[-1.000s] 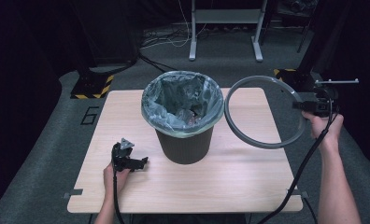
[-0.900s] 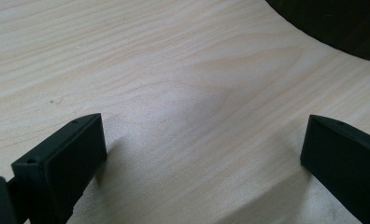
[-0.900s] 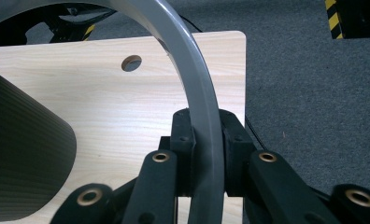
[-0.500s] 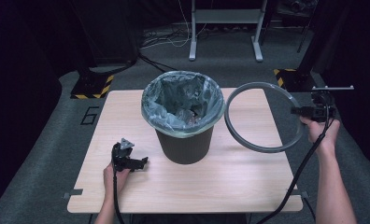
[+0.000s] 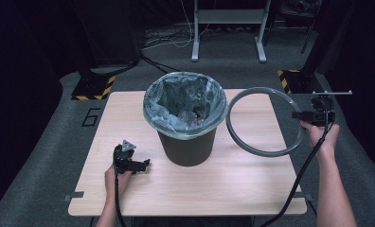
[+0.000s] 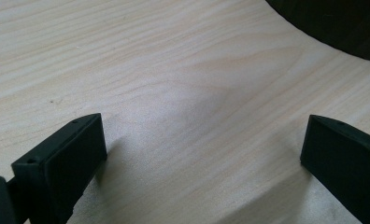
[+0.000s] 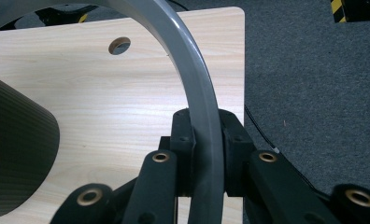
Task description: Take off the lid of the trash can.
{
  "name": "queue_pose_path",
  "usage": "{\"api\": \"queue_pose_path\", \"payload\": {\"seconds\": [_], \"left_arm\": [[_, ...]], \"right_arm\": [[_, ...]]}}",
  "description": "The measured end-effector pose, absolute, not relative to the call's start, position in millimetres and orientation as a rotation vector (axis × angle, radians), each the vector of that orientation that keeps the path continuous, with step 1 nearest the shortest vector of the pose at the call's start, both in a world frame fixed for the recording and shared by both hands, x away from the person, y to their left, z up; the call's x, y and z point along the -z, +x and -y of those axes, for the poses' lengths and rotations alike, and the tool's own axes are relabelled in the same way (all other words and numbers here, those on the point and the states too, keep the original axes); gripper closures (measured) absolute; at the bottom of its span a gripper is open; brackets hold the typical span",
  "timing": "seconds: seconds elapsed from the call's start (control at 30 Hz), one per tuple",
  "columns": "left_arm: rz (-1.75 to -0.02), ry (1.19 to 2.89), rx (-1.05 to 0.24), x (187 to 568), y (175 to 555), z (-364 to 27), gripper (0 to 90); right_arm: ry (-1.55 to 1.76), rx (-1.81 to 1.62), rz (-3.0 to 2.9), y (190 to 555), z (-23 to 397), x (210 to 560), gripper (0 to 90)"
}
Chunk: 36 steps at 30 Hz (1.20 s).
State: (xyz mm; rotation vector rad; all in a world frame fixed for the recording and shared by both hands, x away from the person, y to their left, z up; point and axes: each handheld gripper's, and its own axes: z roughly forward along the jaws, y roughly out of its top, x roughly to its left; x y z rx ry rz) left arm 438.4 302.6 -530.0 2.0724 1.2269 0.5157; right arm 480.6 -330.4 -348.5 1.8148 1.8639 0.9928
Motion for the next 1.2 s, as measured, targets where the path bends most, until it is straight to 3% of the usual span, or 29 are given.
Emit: {"api": "queue_pose_path", "payload": {"seconds": [1.2], "left_arm": [[-1.228,2.074,-0.516,530,438,-303,0.1]], "right_arm": [[1.859,-0.963,-1.856,497,314,395,78.6]]}}
